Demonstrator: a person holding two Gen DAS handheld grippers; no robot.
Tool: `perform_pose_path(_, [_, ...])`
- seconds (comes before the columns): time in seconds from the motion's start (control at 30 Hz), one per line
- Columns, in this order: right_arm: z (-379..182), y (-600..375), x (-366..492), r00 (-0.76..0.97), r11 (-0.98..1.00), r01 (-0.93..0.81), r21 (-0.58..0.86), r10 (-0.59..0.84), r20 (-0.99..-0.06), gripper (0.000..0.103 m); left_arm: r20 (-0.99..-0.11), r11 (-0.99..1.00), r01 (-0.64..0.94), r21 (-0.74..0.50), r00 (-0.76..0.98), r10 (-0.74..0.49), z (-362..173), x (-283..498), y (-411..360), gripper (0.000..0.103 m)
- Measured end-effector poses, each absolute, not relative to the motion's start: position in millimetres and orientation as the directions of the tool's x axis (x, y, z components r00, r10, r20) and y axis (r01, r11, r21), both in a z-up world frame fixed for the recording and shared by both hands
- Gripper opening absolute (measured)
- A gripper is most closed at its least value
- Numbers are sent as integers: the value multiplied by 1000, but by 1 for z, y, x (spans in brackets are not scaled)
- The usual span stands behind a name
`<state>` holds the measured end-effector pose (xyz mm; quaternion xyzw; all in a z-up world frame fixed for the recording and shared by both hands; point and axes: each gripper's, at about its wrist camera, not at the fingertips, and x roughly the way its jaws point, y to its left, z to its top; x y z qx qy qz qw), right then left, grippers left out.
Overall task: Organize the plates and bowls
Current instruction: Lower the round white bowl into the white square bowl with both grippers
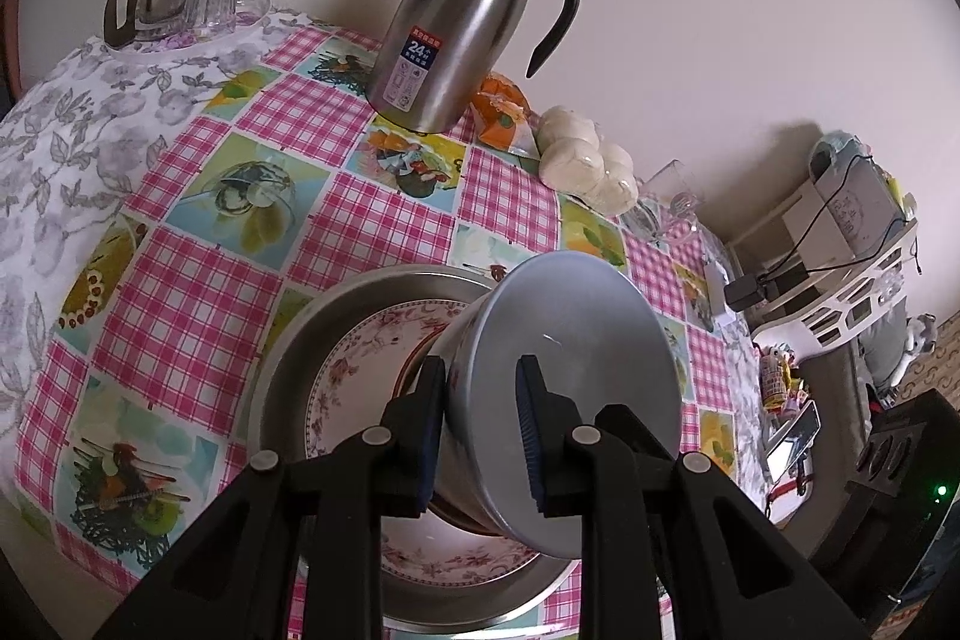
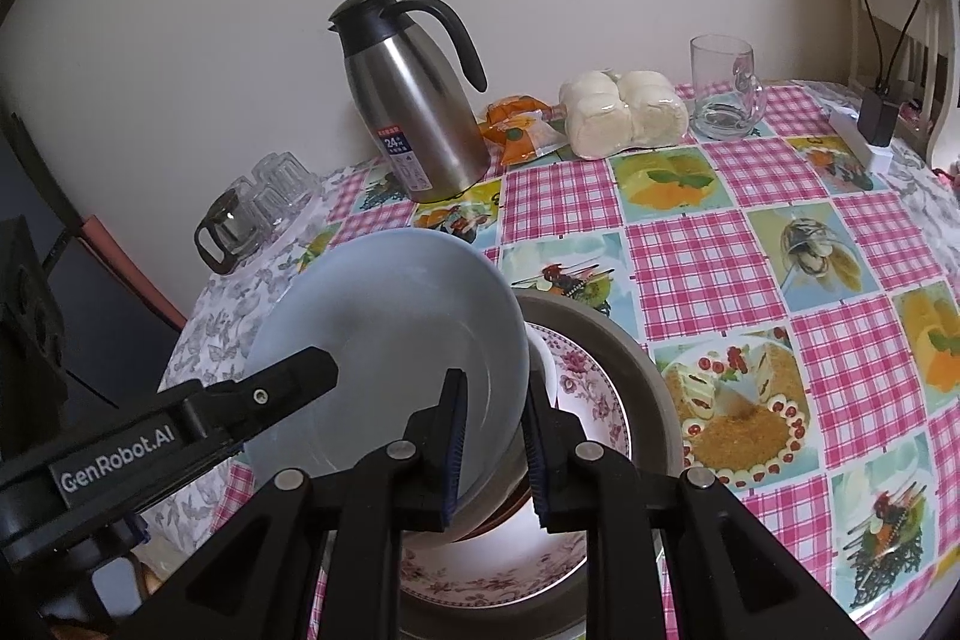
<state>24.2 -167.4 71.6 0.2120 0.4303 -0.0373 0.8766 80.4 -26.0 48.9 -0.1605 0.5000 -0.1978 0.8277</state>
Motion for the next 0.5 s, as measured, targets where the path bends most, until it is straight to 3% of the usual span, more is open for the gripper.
perform_pose_path(0.5, [78, -171, 21, 636, 910, 260, 323, 90, -767, 21, -762, 882, 165, -442, 450, -466, 55, 78, -24, 27])
